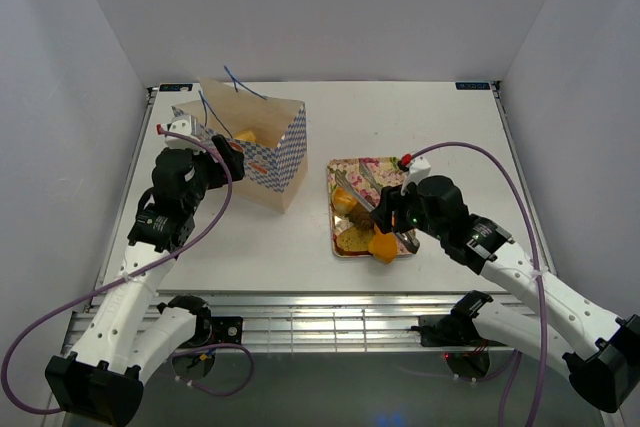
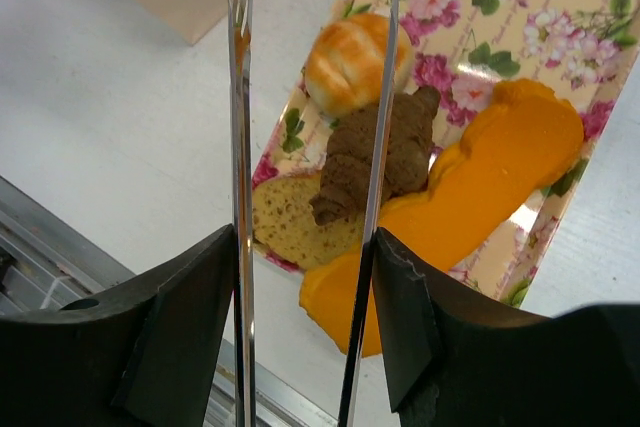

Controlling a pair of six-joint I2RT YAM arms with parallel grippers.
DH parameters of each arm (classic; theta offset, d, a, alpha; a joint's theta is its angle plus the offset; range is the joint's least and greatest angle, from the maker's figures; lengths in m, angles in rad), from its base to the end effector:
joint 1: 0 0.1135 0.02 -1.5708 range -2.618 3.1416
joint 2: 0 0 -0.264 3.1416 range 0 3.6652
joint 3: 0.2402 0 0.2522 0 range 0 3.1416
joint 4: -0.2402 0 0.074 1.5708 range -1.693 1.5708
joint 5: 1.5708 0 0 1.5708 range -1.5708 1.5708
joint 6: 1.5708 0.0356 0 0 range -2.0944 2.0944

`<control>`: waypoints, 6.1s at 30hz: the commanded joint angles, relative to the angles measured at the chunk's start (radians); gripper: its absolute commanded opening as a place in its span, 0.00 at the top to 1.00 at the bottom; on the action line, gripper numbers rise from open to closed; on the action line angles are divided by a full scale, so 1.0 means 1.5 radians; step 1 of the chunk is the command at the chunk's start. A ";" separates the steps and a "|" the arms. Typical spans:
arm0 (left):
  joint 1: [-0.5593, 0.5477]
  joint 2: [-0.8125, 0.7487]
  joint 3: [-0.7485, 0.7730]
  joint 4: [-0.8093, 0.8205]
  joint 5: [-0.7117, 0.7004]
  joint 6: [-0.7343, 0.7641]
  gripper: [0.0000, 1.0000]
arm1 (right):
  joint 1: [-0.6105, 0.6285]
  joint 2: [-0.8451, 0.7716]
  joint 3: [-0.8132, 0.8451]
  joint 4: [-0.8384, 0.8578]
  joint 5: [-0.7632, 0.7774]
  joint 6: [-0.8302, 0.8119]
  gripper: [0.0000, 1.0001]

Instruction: Place the fake bread into the paper bag

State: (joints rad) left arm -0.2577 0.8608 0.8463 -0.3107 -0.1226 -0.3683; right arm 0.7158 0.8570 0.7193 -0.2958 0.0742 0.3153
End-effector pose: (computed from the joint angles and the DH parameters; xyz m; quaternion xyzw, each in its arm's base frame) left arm 0.1919 -0.0461 0.3352 -0.0805 0.8075 -0.1319 0.5693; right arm 0.1507 0.1276 0.2929 -0.1479 0.8292 0.2381 0.4836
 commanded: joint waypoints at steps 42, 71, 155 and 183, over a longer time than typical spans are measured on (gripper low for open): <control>-0.002 0.002 0.020 -0.014 0.028 0.005 0.02 | 0.002 0.160 0.002 0.026 0.026 -0.024 0.34; -0.002 -0.005 0.018 -0.013 0.033 0.005 0.02 | 0.003 0.218 0.076 -0.030 0.023 -0.027 0.59; -0.002 -0.023 -0.007 0.016 0.138 0.068 0.18 | 0.025 0.344 0.489 0.129 -0.219 -0.056 0.62; -0.002 -0.021 -0.004 0.003 0.043 0.023 0.02 | 0.026 0.291 0.511 0.048 -0.168 -0.079 0.39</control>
State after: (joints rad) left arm -0.2577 0.8322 0.8406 -0.3061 -0.0334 -0.3206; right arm 0.7486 1.4052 1.4860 -0.2367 -0.2176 0.2237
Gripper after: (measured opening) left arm 0.979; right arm 0.607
